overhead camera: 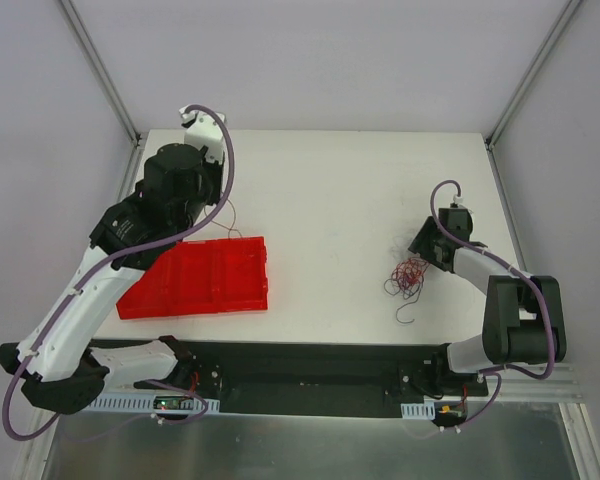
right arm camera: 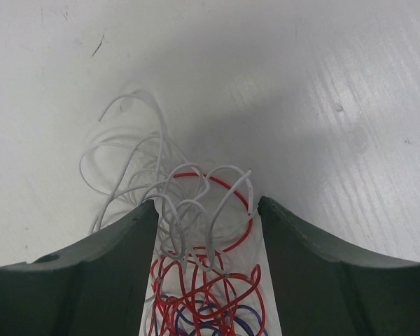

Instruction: Untangle the cables

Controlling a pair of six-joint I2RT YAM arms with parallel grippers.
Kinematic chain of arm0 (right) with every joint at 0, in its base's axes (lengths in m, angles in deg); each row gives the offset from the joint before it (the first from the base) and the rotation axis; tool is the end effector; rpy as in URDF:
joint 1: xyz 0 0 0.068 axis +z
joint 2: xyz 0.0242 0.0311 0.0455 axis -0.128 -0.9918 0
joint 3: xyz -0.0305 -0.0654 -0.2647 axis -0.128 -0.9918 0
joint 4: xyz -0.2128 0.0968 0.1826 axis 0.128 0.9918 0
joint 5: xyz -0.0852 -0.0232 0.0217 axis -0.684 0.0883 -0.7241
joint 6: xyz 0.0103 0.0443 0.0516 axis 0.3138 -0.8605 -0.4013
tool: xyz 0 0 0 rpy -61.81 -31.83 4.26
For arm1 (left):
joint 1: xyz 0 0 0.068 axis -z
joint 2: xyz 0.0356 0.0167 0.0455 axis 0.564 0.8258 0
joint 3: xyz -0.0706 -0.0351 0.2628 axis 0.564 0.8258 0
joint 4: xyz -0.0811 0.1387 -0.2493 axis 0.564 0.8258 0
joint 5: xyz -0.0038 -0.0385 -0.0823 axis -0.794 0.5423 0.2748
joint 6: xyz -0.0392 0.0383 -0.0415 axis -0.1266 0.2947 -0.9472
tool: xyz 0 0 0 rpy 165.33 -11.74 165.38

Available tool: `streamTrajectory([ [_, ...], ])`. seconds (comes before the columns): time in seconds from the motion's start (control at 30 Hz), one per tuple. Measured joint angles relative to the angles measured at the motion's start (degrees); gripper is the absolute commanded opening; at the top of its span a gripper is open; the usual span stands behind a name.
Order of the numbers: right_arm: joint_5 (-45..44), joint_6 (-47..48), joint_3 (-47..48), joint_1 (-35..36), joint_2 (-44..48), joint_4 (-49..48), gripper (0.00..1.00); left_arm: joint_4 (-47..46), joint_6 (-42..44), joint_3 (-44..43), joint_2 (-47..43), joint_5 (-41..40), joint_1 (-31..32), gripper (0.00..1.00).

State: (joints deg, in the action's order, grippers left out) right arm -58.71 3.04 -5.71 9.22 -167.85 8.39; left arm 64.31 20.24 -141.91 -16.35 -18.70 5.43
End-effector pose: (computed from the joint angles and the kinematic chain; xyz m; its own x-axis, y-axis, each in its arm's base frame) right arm 0.3188 0.0063 0.1281 -0.6873 0.2197 -0.6923 0.1926 0.9742 0.1180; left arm 0.2140 -0.1436 0.5071 -0.1575 0.1441 -0.9770 0.2034 0.9728 0.1107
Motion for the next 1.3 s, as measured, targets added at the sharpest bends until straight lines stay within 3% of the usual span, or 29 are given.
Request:
streamTrajectory([
  [0.33,-0.02,0.09,0.22,0.33,-0.15,0.22,0.63,-10.47,-3.56,24.98,-6.78,2.97,-0.87,0.0],
  [0.5,-0.04,0.15,0.22,0.48,-0.15,0.22,0.63,-20.72,-2.51,36.26,-9.22,2.29,-0.87,0.0],
  [0.73,-0.22,0.15,0.24,0.66,-0.17,0.24,0.63,-46.8,5.46,50.12,-11.43,0.81,-0.87,0.0],
  [0.97,-0.28,0.17,0.24,0.72,-0.17,0.26,0.63,-68.78,16.09,57.35,-3.74,-1.73,-0.9,0.0],
  [1.17,-0.5,0.17,0.24,0.87,-0.17,0.28,0.63,-69.16,17.51,58.01,-1.77,-3.89,-0.74,0.0],
  [1.3,-0.63,0.17,0.31,0.92,-0.22,0.39,0.63,-59.8,13.2,57.46,-3.37,-7.02,-0.72,0.0],
])
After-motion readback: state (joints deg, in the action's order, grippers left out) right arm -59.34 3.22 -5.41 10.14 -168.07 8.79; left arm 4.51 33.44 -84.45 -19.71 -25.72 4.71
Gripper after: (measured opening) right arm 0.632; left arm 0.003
